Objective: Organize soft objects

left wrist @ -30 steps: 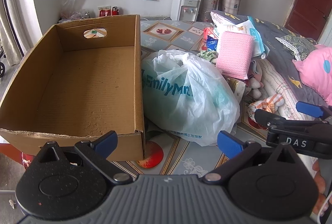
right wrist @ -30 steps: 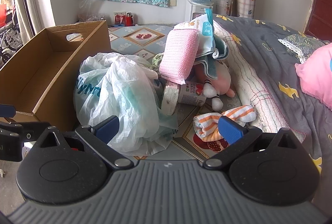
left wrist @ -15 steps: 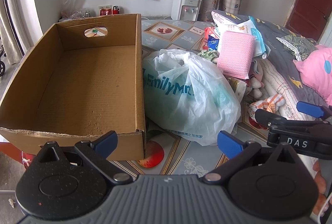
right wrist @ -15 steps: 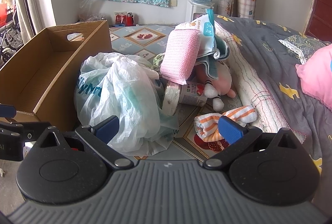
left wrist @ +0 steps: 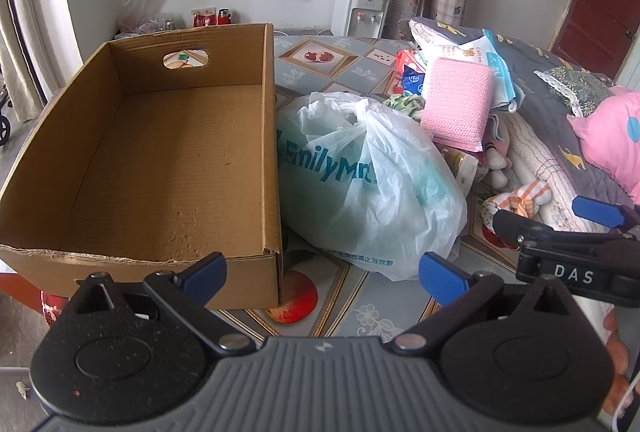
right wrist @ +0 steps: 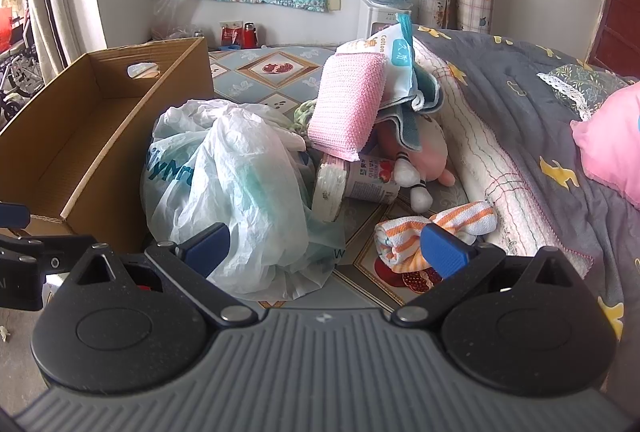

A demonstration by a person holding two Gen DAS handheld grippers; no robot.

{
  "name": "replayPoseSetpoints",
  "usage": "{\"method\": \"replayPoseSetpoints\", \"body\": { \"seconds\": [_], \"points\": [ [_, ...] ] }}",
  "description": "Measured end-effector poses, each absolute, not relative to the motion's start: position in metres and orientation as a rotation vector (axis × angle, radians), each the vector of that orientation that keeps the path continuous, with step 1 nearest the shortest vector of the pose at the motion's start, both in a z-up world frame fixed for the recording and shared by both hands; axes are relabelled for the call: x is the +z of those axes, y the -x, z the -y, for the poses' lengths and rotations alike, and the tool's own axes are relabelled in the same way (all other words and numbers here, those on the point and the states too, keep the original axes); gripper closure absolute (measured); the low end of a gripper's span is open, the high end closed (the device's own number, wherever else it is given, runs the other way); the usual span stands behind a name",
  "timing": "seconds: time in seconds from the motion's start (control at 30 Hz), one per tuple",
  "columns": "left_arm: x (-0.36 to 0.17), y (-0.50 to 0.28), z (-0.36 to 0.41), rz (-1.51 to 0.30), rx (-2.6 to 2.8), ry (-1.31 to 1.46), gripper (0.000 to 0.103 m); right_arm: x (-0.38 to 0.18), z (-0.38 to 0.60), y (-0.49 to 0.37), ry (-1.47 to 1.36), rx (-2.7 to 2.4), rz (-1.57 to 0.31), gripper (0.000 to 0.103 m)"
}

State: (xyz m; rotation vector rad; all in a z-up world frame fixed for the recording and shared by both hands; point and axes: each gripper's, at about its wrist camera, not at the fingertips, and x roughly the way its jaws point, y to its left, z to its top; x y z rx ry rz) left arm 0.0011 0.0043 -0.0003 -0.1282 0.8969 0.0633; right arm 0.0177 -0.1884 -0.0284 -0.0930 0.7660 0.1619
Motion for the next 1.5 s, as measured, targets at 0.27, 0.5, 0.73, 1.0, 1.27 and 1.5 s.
{"method": "replayPoseSetpoints", "body": {
  "seconds": [0.27, 0.5, 0.73, 1.0, 1.27, 1.5],
  "points": [
    [-0.004, -0.006, -0.001, -0.87, 0.082, 0.06, 0.0, -0.039, 0.206, -0.024, 0.064, 0.151, -0.761, 0.001],
    [0.015, -0.031, 0.021, -0.731, 0.085, -0.092, 0.0, -0.036, 0.242, -0.033, 0.022, 0.146, -0.634, 0.001],
    [0.022, -0.078, 0.034, -0.697, -0.089, -0.038, 0.001, -0.029, 0.292, -0.062, -0.181, 0.17, -0.574, 0.001],
    [0.011, -0.134, 0.06, -0.651, -0.265, -0.058, 0.005, -0.043, 0.326, -0.118, -0.438, 0.293, -0.6, 0.001],
    [-0.009, -0.19, 0.085, -0.769, -0.381, -0.06, 0.005, -0.054, 0.325, -0.176, -0.566, 0.447, -0.67, 0.007],
    [-0.033, -0.217, 0.096, -0.838, -0.388, -0.091, 0.005, -0.052, 0.314, -0.204, -0.552, 0.505, -0.711, 0.033]
  ]
}}
